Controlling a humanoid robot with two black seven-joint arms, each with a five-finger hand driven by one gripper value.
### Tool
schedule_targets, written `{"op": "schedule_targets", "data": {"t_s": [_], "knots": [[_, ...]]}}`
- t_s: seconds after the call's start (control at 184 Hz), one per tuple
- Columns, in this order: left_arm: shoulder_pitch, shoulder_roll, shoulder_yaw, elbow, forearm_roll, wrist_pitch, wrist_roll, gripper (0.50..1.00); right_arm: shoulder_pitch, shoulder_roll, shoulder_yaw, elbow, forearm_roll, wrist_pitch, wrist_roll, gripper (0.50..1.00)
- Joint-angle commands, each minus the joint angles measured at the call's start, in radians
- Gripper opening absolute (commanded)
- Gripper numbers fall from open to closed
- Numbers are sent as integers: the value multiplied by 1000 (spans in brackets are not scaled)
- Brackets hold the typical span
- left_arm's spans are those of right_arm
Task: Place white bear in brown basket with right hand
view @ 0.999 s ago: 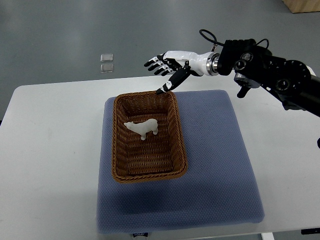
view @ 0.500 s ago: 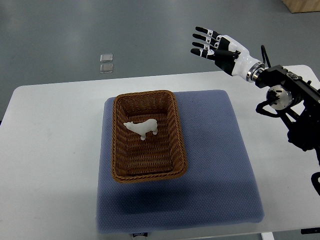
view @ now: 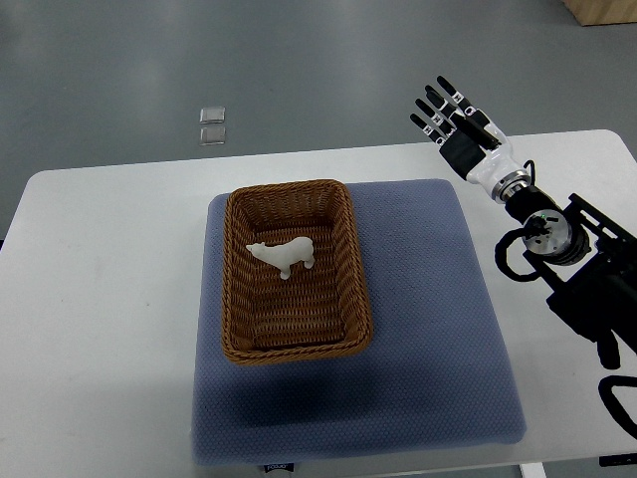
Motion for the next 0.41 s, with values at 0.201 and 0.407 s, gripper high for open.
{"op": "schedule_targets", "data": {"t_s": [0.201,0.407], "knots": [[0,0,-1,3,0,0,0,1000,-13,1,-1,-1,12,4,2,926],[0,0,-1,9,0,0,0,1000,-15,1,-3,-3,12,5,4,926]]}}
